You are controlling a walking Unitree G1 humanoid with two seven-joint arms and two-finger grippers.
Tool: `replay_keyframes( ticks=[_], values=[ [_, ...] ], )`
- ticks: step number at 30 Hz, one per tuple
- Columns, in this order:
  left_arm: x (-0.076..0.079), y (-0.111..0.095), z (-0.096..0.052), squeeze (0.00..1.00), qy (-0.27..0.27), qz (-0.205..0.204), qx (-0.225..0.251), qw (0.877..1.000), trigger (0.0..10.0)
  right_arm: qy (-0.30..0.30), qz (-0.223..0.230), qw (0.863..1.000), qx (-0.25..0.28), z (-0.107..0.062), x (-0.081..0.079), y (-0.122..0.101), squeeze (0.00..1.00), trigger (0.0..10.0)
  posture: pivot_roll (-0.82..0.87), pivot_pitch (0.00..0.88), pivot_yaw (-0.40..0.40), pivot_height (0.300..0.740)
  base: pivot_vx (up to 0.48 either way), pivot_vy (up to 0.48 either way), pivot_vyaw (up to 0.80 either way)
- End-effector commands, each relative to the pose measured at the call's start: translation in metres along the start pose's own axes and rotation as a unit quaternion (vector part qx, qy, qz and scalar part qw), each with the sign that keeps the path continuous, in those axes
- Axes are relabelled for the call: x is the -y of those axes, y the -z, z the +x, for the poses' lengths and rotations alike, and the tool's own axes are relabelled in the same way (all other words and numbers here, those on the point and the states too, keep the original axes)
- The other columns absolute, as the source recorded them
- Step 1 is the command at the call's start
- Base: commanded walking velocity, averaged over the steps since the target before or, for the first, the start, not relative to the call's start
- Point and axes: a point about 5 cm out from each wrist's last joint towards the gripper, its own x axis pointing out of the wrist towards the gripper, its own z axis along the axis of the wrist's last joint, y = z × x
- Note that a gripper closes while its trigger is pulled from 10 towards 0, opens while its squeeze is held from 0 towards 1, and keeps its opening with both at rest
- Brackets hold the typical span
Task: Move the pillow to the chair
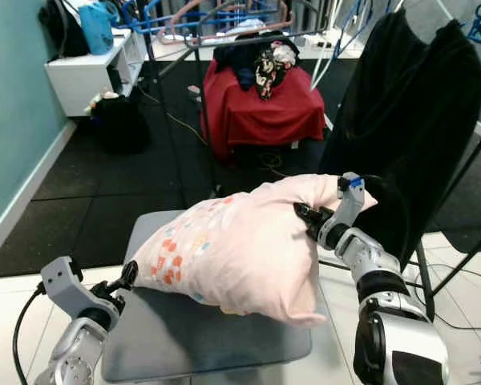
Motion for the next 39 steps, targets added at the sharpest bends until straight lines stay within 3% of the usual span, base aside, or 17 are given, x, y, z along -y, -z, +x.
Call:
replay_keyframes(
  ticks=[1,19,35,39],
  values=[
    [0.003,0.002,-0.001,0.00,0.003,-0.005,0.001,1.000,10.0,-0.003,-0.013,0.999,0.029,-0.001,-0.001,-0.020,0.00,10.0,-0.21,0.000,-0.047,0.740,0.000,-0.480,0.00],
    [0.002,0.004,-0.003,0.00,0.005,-0.008,-0.003,1.000,10.0,-0.008,-0.024,1.000,0.015,-0.002,-0.002,-0.021,0.00,10.0,-0.21,0.000,-0.052,0.740,0.000,-0.480,-0.13],
    [0.003,0.004,-0.002,0.00,0.008,-0.010,-0.005,1.000,10.0,-0.005,-0.057,0.997,0.044,-0.004,-0.013,-0.059,0.00,10.0,-0.23,0.004,-0.047,0.740,0.000,-0.480,-0.56],
    [0.006,0.005,0.001,0.00,0.013,-0.011,-0.008,1.000,10.0,0.027,-0.091,0.994,0.045,-0.007,-0.014,-0.073,0.00,10.0,-0.24,0.000,-0.043,0.740,0.000,-0.480,-0.56]
  ],
)
